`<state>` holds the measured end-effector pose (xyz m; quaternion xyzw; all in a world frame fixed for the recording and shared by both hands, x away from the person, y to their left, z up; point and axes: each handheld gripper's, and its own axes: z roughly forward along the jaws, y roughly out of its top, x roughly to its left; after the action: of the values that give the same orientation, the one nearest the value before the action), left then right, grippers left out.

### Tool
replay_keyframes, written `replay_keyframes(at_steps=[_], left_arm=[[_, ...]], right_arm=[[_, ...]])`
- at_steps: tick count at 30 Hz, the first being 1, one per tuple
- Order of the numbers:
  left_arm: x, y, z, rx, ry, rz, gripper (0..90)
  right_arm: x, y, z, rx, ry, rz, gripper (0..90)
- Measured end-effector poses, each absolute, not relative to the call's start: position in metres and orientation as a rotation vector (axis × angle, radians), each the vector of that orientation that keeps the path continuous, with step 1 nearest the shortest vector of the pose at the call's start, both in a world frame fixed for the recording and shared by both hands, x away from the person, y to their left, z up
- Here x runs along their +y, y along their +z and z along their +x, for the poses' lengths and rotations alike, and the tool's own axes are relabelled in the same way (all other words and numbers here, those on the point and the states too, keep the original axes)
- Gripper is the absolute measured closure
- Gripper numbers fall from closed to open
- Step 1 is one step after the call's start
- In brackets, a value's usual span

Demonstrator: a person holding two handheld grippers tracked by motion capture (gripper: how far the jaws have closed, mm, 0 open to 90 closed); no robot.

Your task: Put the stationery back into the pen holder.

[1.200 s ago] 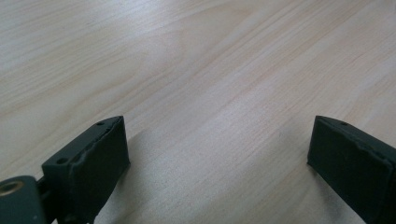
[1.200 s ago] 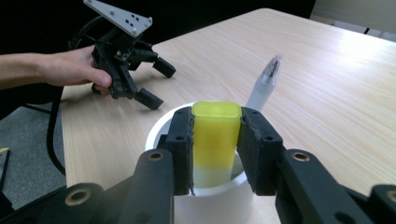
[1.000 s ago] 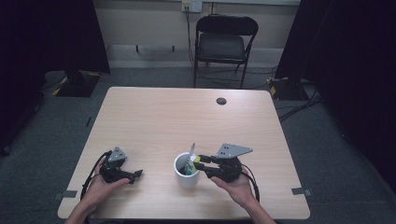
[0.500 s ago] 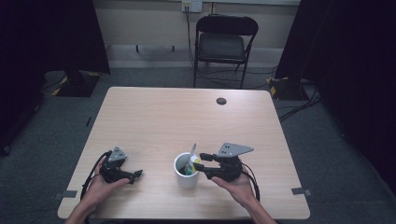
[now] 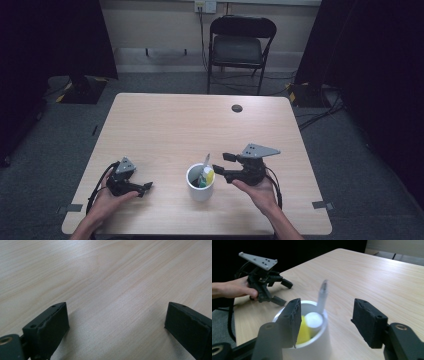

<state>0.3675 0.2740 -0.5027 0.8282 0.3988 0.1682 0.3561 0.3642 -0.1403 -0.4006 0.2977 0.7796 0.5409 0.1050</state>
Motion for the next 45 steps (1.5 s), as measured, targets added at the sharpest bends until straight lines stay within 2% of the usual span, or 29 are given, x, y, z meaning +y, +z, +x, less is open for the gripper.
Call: replay_keyframes(at_steps=[18, 37, 45], left_arm=[[0.276, -0.503, 0.368, 1.038, 0.441, 2.139, 4.6], [0.278, -0.502, 0.37, 1.047, 0.442, 2.14, 4.6], [0.278, -0.502, 0.37, 1.048, 0.445, 2.14, 4.7]], right_arm=[[-0.192, -0.416, 0.385, 2.222, 1.43, 1.074, 30.3], [-0.262, -0.472, 0.397, 2.194, 1.081, 1.372, 21.2], [-0.271, -0.488, 0.395, 2.169, 0.974, 1.413, 19.2]])
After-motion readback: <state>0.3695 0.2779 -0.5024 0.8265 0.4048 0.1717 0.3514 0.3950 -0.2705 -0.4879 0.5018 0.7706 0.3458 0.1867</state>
